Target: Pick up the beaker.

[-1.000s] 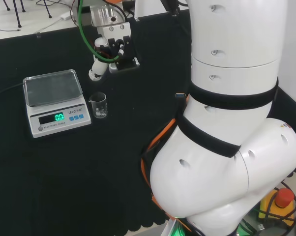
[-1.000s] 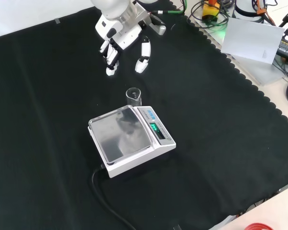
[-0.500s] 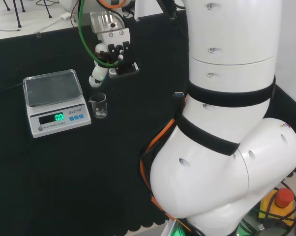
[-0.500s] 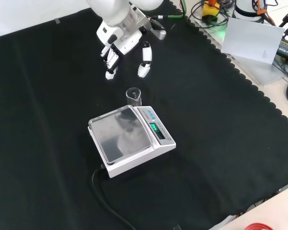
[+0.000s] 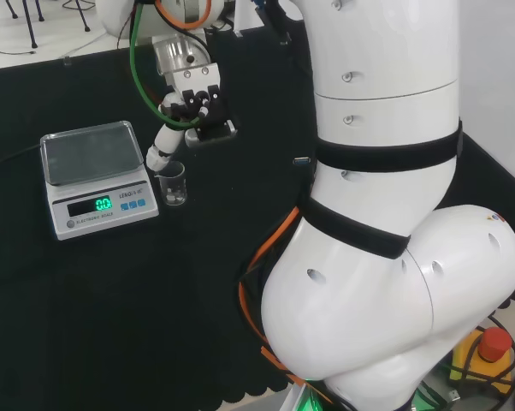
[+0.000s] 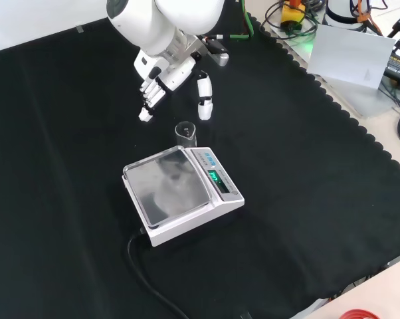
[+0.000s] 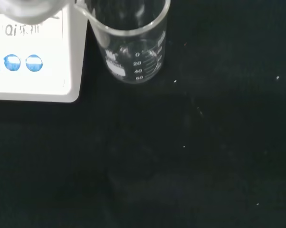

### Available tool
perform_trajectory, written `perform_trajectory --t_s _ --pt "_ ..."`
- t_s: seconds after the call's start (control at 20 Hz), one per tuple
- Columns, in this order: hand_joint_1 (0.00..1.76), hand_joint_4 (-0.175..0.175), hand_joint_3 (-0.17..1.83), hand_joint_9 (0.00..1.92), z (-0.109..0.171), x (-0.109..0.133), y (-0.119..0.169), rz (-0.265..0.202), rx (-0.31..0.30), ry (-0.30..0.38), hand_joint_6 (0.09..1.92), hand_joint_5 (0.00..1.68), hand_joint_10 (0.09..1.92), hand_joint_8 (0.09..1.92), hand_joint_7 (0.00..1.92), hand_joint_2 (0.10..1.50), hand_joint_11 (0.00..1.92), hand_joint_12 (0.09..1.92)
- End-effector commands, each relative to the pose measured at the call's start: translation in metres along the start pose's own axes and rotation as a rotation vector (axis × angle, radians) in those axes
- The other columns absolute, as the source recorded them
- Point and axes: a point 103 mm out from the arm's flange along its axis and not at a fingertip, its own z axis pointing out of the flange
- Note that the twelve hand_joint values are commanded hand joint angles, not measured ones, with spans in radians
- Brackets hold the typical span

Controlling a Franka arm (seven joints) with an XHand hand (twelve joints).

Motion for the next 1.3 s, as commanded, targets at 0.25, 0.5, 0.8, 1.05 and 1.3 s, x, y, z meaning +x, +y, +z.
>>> perform_trajectory --t_s 0.25,0.5,0.8,1.05,1.3 --pt "0.72 -0.066 0.21 0.18 0.038 0.002 -0.012 0.080 -0.250 0.201 0.09 0.09 0.86 0.64 0.05 0.71 0.00 1.42" --pt "0.75 -0.072 0.21 0.21 0.051 0.007 -0.009 0.102 -0.240 0.184 0.09 0.12 0.87 0.67 0.07 0.71 0.00 1.43" --pt "0.79 -0.075 0.21 0.22 0.049 0.016 -0.002 0.114 -0.200 0.081 0.09 0.13 0.87 0.69 0.07 0.69 0.00 1.46" --pt "0.84 -0.079 0.24 0.27 0.034 0.022 -0.001 0.096 -0.191 -0.016 0.09 0.14 0.86 0.71 0.05 0.66 0.05 1.48" --pt "0.85 -0.073 0.28 0.35 0.027 0.028 0.004 0.070 -0.169 -0.054 0.09 0.23 0.84 0.73 0.12 0.64 0.12 1.46"
